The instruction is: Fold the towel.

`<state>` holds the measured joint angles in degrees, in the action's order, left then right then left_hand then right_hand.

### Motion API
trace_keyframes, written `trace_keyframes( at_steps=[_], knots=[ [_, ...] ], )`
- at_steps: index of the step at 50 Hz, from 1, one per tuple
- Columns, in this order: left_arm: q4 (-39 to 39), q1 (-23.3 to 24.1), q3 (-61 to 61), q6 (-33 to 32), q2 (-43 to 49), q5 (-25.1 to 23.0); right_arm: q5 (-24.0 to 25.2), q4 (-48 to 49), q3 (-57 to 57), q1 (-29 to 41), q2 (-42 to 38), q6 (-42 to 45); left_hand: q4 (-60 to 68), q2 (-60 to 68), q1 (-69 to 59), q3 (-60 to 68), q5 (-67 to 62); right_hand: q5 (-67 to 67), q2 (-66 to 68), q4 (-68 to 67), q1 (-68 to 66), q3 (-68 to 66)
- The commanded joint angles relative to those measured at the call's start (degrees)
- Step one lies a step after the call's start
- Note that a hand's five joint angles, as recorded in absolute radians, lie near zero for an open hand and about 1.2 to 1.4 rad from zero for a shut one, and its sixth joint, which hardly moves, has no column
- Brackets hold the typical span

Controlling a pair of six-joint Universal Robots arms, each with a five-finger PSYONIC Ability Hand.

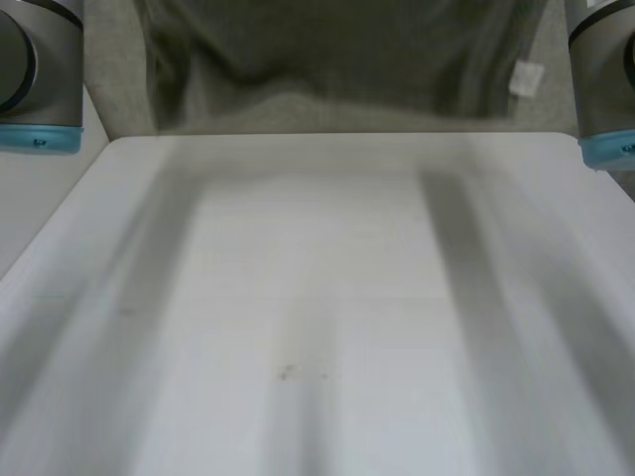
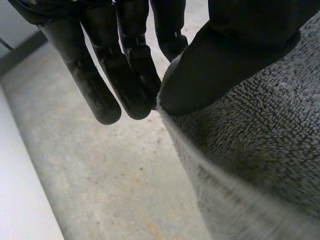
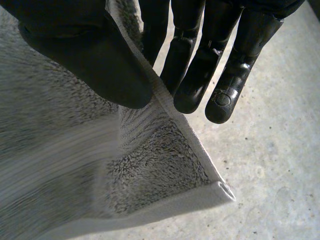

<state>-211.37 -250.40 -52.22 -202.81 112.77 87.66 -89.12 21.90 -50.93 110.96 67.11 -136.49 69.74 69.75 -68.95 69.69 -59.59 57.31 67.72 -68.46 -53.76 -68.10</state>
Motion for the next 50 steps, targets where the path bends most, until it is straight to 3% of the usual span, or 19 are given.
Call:
trace_keyframes(
  at_steps=[1, 5, 10, 15, 20, 25, 27, 28, 29, 30, 31, 32, 33, 35, 36, 38, 42, 45, 50],
  knots=[
    [-0.98, -3.6, -12.99, 1.02, -2.55, -0.56, 1.85, 0.07, -11.12, -0.57, 2.24, -0.62, 10.26, 10.25, -11.05, 10.31, -10.41, 12.69, 12.28, -11.54, -26.24, -11.9],
    [-1.42, -4.22, -22.49, 1.02, -2.73, -1.17, 3.52, -0.02, -16.83, -0.48, 2.33, -0.62, 10.26, 10.25, -11.05, 10.31, -10.41, 12.69, 12.28, -11.54, -26.24, -11.9],
    [-5.97, -4.31, -39.5, 0.49, -0.63, -8.63, 8.6, 0.07, -27.09, -0.83, 0.14, -0.62, 10.26, 10.25, -11.05, 10.31, -10.41, 12.69, 12.28, -11.54, -26.24, -11.9],
    [-9.58, -4.39, -45.94, -3.62, 5.25, -10.75, 11.51, -0.89, -32.29, -0.65, -5.92, -0.01, 10.26, 10.25, -11.05, 10.31, -10.41, 12.69, 12.28, -11.54, -26.24, -11.9],
    [-8.54, -4.48, -49.2, -10.15, 7.99, -11.02, 11.34, -6.96, -33.71, -0.74, -9.45, 0.25, 10.26, 10.25, -11.05, 10.31, -10.41, 12.69, 12.28, -11.54, -26.24, -11.9],
    [-3.61, -6.24, -54.39, -15.77, 4.57, -11.37, 11.16, -23.17, -33.8, -0.83, -7.35, 2.62, 10.26, 10.25, -11.05, 10.31, -10.41, 12.69, 12.28, -11.54, -26.24, -11.9],
    [4.07, -9.65, -59.2, -20.06, -4.7, -11.28, 11.07, -28.35, -34.06, -0.92, -5.34, 3.67, 10.26, 10.25, -11.05, 10.31, -10.41, 12.69, 12.28, -11.54, -26.24, -11.9],
    [4.12, -9.67, -59.22, -20.08, -4.75, -11.28, 10.81, -33.89, -34.58, -1.18, -3.06, 4.73, 10.26, 10.25, -11.05, 10.31, -10.41, 12.69, 12.28, -11.54, -26.24, -11.9],
    [8.99, -10.28, -60.79, -21.47, -7.97, -11.2, 10.81, -33.94, -34.59, -1.18, -3.03, 4.74, 10.26, 10.25, -11.05, 10.31, -10.41, 12.69, 12.28, -11.54, -26.24, -11.9],
    [15.48, -10.8, -61.85, -23.14, -11.13, -11.11, 10.46, -40.82, -35.54, -1.96, -0.6, 6.04, 10.26, 10.25, -11.05, 10.31, -10.41, 12.69, 12.28, -11.54, -26.24, -11.9],
    [15.55, -10.81, -61.86, -23.15, -11.16, -11.11, 10.46, -40.88, -35.55, -1.97, -0.57, 6.06, 10.26, 10.25, -11.05, 10.31, -10.41, 12.69, 12.28, -11.54, -26.24, -11.9],
    [21.29, -10.9, -62.3, -24.37, -13.86, -11.19, 10.02, -48.63, -37.29, -3.02, 1.86, 8.23, 10.26, 10.25, -11.05, 10.31, -10.41, 12.69, 12.28, -11.54, -26.24, -11.9],
    [21.35, -10.9, -62.3, -24.38, -13.89, -11.19, 10.02, -52.97, -38.53, -3.46, 3.8, 10.25, 10.26, 10.25, -11.05, 10.31, -10.41, 12.69, 12.28, -11.54, -26.24, -11.9],
    [36.13, -11.16, -62.91, -26.57, -21.59, -11.63, 10.28, -56.93, -39.76, -3.9, 6.69, 12.71, 10.26, 10.25, -11.05, 10.31, -10.41, 12.69, 12.28, -11.54, -26.24, -11.9],
    [36.2, -11.16, -62.92, -26.58, -21.62, -11.63, 10.28, -56.97, -39.77, -3.91, 6.72, 12.73, 10.26, 10.25, -11.05, 10.31, -10.41, 12.69, 12.28, -11.54, -26.24, -11.9],
    [46.62, -11.34, -62.48, -27.89, -27.23, -13.29, 9.93, -59.95, -41.52, -4.0, 11.53, 16.76, 10.26, 10.25, -11.05, 10.31, -10.41, 12.69, 12.28, -11.54, -26.24, -11.9],
    [45.52, -11.34, -61.42, -27.99, -28.48, -15.94, 10.46, -58.82, -40.74, -4.17, 13.23, 18.18, 10.26, 10.25, -11.05, 10.31, -10.41, 12.69, 12.28, -11.54, -26.24, -11.9],
    [39.92, -11.51, -59.5, -27.29, -27.7, -17.25, 10.28, -55.06, -38.73, -3.91, 12.53, 17.05, 10.26, 10.25, -11.05, 10.31, -10.41, 12.69, 12.28, -11.54, -26.24, -11.9],
    [29.7, -9.58, -54.83, -25.7, -17.76, -16.64, 9.14, -47.3, -35.64, -3.12, 5.05, 13.97, 10.26, 10.25, -11.05, 10.31, -10.41, 12.69, 12.28, -11.54, -26.24, -11.9]
  ],
)
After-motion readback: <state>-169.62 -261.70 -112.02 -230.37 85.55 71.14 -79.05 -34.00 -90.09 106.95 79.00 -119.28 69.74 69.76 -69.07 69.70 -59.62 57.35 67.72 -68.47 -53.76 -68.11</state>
